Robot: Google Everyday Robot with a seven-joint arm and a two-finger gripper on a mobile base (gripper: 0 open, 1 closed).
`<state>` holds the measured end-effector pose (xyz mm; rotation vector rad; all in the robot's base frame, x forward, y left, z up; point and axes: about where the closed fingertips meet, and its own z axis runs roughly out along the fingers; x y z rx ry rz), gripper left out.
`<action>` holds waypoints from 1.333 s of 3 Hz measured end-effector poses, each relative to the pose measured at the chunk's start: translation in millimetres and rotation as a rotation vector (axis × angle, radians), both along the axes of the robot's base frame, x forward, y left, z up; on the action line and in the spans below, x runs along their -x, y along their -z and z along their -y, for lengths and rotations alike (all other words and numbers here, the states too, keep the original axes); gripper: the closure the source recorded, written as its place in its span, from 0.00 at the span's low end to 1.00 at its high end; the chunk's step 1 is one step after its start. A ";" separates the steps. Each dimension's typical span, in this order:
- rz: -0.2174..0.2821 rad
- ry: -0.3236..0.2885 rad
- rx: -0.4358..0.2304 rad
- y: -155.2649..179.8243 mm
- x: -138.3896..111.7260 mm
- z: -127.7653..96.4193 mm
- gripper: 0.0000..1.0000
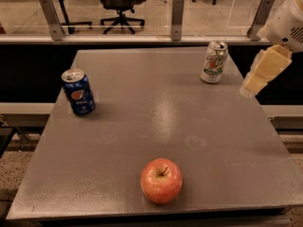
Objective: Move 7up can near apple
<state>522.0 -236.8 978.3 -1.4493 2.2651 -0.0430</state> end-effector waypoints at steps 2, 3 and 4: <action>0.054 0.171 -0.177 7.9 -70.1 8.3 0.00; 0.064 0.238 -0.244 17.4 -97.4 9.9 0.00; 0.064 0.278 -0.289 30.5 -119.8 7.8 0.00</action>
Offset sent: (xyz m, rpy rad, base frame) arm 0.1103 -0.0151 -0.0143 0.2772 -0.0793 -0.2771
